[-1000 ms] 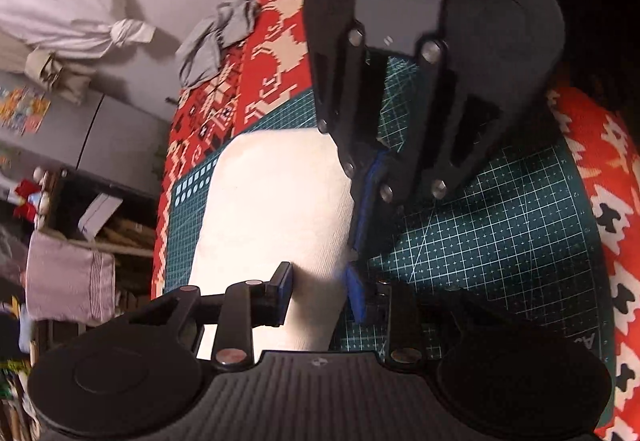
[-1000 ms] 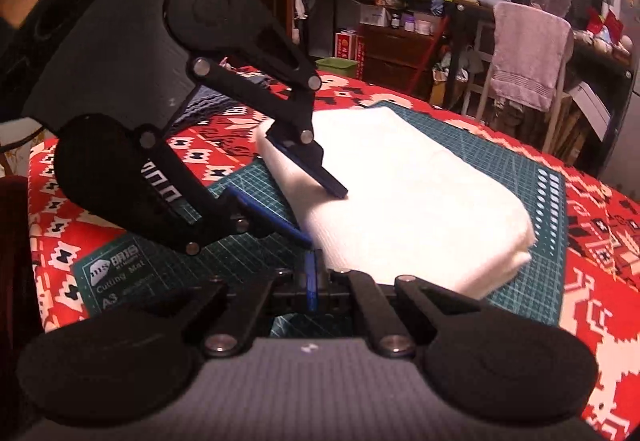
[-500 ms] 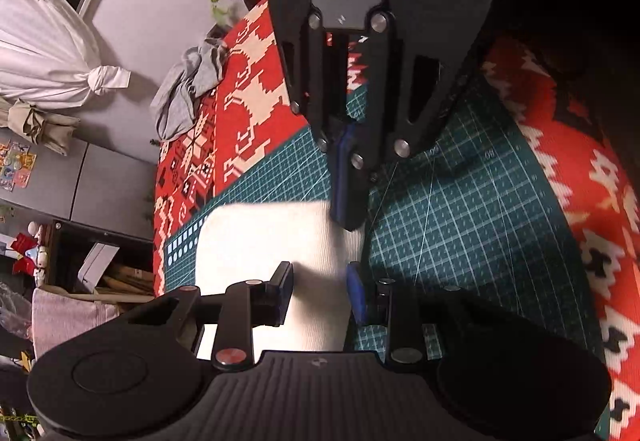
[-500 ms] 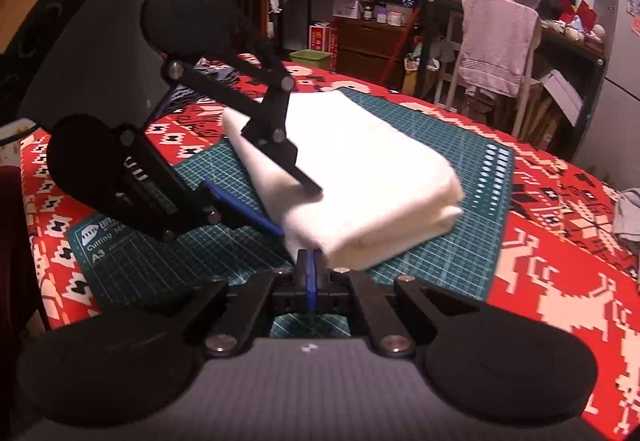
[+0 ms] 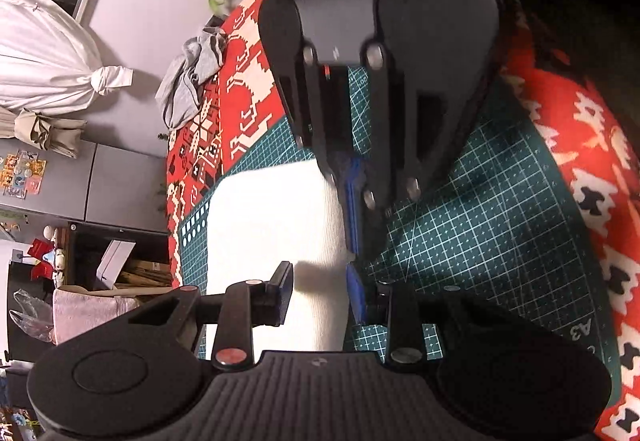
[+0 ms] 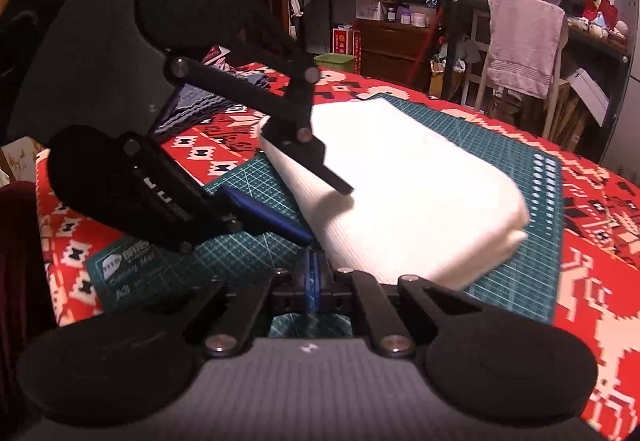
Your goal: Fold clothes
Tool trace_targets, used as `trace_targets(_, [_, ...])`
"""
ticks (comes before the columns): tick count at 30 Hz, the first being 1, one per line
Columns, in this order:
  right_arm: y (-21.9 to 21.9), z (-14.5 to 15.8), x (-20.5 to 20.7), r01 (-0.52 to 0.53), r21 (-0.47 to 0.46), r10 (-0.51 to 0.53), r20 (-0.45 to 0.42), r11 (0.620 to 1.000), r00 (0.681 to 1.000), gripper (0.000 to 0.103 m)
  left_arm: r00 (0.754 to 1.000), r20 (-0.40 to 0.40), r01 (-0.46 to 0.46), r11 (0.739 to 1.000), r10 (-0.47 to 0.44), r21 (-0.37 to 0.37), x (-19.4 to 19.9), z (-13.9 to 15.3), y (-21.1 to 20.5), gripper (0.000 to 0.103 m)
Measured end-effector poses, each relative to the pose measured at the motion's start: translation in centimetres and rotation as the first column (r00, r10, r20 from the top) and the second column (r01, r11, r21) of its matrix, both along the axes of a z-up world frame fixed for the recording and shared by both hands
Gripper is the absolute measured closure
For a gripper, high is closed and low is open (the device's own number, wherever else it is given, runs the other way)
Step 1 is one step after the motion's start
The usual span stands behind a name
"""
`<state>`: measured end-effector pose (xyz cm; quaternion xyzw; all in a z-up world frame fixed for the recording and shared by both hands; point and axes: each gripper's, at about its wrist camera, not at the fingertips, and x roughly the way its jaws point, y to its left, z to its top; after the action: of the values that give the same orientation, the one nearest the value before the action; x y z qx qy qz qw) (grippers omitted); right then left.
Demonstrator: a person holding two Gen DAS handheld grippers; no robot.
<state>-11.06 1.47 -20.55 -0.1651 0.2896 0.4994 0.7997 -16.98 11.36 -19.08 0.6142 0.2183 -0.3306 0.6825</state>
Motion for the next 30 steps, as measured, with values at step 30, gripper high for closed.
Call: trace_targets(30, [-2.3, -0.5, -0.4, 0.011, -0.067, -0.008, 0.05, 0.998, 0.999, 0.103, 0.999, -0.023, 0.041, 0.999, -0.041, -0.005, 0.2, 0.1, -1.2, 0.075])
